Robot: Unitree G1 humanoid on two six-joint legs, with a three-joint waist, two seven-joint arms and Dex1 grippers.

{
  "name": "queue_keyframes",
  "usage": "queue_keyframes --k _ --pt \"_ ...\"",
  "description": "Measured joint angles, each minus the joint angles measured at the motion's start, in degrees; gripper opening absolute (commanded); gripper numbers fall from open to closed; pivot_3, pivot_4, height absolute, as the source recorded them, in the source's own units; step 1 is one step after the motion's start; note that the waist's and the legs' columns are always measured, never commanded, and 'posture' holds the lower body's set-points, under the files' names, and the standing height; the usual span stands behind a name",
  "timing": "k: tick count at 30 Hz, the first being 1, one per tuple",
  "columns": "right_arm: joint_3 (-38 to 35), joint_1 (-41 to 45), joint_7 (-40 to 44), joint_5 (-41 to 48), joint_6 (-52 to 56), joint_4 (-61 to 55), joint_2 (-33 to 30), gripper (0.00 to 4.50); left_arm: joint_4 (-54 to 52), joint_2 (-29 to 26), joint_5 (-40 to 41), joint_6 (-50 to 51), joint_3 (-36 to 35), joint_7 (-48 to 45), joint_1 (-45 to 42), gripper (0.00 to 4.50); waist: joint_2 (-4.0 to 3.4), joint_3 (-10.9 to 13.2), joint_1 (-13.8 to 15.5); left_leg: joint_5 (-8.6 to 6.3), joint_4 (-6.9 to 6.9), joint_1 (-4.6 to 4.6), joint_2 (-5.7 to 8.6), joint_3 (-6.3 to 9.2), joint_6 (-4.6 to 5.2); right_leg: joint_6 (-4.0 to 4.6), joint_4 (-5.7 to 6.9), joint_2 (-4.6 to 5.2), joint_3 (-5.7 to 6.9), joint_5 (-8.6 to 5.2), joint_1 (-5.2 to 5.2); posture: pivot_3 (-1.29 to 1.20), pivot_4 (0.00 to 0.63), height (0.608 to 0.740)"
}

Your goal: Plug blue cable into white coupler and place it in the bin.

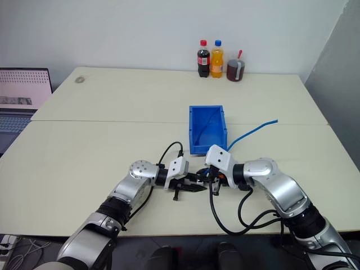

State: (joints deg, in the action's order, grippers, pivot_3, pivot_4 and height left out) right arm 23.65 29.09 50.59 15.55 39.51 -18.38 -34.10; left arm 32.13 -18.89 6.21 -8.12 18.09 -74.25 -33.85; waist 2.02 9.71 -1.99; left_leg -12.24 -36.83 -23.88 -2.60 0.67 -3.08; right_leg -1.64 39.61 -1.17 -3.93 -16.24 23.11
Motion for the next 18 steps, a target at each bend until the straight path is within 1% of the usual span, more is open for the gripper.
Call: queue_keyframes --k 8,18 --pt "1.5 1.9 3.4 -1.5 0.7 0.3 -1.9 0.11 -1.4 -0.1 -0.1 0.0 0.0 1.1 1.1 0.81 -0.01 0.0 0.0 0.00 0.00 -0.01 0.00 0.00 0.00 0.00 -0.03 0.00 -0.01 0.00 0.00 0.00 0.150 0.740" --pt "1.8 4.4 4.4 -1.3 5.6 0.9 -1.1 0.11 -2.0 -0.1 -0.2 0.2 -0.1 1.7 1.5 0.81 -0.04 0.0 0.1 0.00 0.00 0.00 0.00 0.00 0.00 0.01 -0.02 0.01 -0.01 0.00 0.00 0.00 0.150 0.740"
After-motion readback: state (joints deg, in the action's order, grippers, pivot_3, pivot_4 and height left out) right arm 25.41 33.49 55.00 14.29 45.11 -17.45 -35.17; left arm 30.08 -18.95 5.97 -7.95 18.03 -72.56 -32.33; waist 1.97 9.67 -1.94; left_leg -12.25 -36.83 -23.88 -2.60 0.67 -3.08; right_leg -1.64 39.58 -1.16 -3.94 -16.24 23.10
